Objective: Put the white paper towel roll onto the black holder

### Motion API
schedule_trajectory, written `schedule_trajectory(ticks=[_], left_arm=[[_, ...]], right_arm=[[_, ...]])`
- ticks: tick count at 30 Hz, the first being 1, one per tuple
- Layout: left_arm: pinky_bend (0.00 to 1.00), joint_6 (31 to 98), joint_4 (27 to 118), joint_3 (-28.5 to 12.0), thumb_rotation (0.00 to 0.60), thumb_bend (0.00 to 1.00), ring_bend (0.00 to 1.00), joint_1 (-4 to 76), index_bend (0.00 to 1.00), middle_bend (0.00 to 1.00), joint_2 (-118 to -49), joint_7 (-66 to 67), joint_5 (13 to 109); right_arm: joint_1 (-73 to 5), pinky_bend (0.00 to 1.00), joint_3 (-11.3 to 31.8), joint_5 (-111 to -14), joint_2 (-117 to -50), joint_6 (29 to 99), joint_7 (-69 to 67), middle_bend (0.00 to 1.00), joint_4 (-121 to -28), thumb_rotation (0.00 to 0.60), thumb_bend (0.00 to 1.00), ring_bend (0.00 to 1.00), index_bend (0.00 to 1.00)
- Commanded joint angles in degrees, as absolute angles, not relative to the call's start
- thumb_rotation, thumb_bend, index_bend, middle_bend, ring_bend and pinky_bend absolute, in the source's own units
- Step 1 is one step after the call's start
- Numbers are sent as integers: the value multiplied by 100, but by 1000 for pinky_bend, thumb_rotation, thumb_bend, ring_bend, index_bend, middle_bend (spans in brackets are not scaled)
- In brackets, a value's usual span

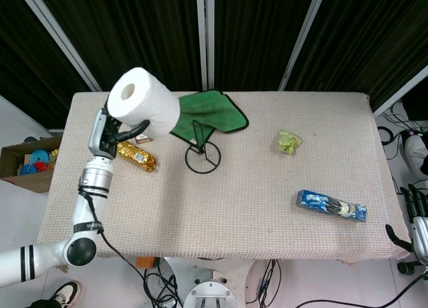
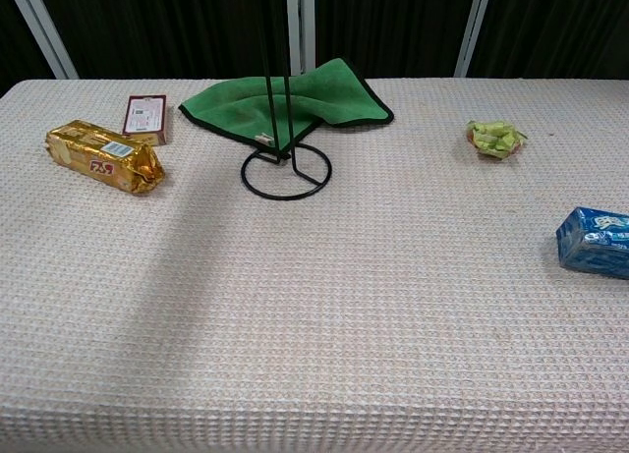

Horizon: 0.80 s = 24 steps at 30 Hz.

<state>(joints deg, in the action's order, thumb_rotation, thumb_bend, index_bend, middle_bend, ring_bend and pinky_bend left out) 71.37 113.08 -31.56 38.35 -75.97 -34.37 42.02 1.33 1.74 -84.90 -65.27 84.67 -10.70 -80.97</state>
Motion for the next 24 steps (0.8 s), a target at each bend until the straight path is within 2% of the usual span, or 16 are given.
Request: schedule_trajectory(ticks=[1, 14, 24], left_arm=[[324, 7167, 11046, -3337, 600, 282, 263, 4126, 566, 516, -8020, -3183, 3983], [322, 7230, 10416, -3333, 600, 292, 263, 4548, 567, 516, -8998, -2562, 4217], [322, 7433, 9994, -3229, 600, 298, 263, 4516, 566, 516, -9332, -2263, 4777]], right_arm=[[126, 0, 167, -8498, -6545, 8457, -1076, 0, -8080, 600, 257, 0, 0], [106, 0, 173, -8433, -6585, 8356, -1164, 0, -7938, 600, 256, 0, 0], [115, 0, 171, -8417, -6614, 8338, -1257, 0, -7836, 600, 257, 0, 0]])
